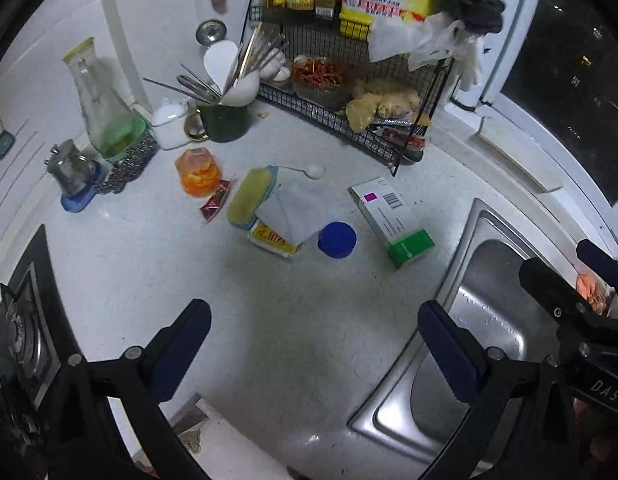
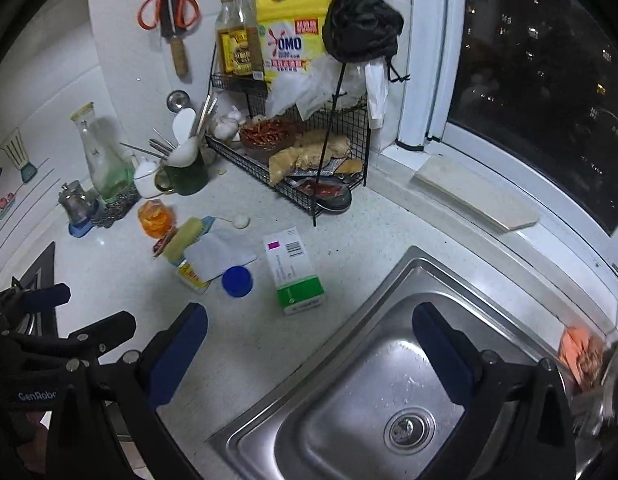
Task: Collect trash
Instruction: 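Raise both tools back up toward the counter beside the sink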
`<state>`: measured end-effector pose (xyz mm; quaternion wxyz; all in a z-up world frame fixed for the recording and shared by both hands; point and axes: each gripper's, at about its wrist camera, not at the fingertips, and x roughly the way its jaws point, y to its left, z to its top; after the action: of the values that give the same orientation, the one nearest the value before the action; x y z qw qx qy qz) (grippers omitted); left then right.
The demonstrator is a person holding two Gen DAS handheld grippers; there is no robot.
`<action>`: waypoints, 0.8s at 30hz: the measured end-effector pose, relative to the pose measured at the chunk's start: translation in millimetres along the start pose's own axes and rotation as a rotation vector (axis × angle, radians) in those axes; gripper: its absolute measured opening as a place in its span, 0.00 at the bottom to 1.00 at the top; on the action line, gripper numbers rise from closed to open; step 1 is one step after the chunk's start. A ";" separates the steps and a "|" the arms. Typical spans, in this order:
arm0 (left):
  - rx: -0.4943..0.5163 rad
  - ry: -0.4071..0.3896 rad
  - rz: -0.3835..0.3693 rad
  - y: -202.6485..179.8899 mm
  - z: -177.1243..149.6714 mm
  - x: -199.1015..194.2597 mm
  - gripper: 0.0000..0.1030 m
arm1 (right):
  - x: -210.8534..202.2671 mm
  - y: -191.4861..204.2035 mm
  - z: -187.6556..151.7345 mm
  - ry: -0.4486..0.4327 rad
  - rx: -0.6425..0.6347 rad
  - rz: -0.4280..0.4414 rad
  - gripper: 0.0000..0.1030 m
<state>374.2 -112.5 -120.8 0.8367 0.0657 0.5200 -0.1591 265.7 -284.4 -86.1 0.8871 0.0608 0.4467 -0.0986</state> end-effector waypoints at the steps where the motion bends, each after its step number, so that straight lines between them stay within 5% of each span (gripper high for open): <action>1: -0.005 0.011 0.002 -0.9 3.6 7.1 1.00 | 4.9 -1.3 1.8 0.007 -0.002 0.001 0.99; 18: -0.073 0.180 -0.001 -13.1 36.1 134.6 1.00 | 114.6 -42.6 17.4 0.181 -0.038 0.010 0.99; 24: -0.076 0.191 0.011 -20.1 43.2 171.7 0.99 | 133.0 -52.8 18.3 0.181 -0.002 -0.014 0.99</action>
<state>474.4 -177.3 -253.3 0.7861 0.0517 0.6025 -0.1277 345.2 -355.5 -183.3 0.8424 0.0654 0.5257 -0.0984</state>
